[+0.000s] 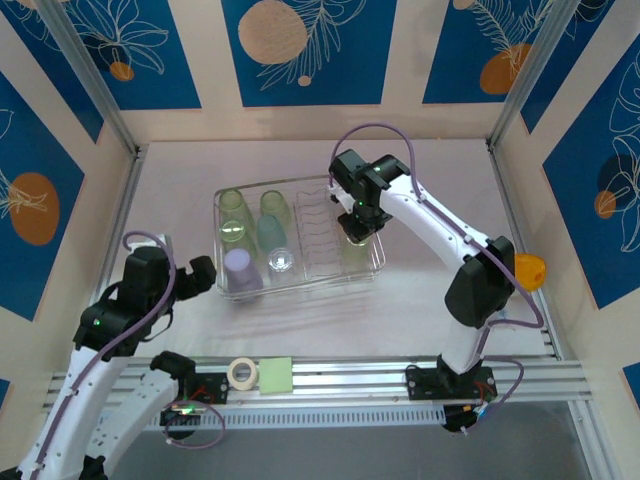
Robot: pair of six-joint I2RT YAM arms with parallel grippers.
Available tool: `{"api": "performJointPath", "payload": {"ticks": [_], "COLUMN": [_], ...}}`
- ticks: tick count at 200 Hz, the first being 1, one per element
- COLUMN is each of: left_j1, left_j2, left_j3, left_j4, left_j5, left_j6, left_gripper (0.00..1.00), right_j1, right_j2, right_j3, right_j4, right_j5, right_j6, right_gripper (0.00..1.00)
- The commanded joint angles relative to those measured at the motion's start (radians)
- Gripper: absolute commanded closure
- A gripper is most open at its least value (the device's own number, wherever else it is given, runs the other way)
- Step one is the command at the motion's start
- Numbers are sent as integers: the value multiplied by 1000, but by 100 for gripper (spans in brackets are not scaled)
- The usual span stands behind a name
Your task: Load the cups into the dish rack
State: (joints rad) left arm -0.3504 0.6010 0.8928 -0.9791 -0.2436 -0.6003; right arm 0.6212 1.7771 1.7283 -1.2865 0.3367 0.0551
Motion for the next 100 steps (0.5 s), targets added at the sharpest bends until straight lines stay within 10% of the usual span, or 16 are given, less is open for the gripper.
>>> {"api": "performJointPath", "payload": {"ticks": [1,100], "left_j1": [5,4], "left_j2": [-13,-1], "left_j3": [14,-31], "left_j4": [-36,-34], "left_j5": [-35,-33], "left_j6": [-4,-22], "left_gripper": [0,0], "right_j1": [-2,-8], "right_j2": [-17,5], "right_j3": [-57,-193], "right_j4": [2,114], "right_j5": [-47,-69], "right_j6": [18,12], "right_gripper": [76,76]}}
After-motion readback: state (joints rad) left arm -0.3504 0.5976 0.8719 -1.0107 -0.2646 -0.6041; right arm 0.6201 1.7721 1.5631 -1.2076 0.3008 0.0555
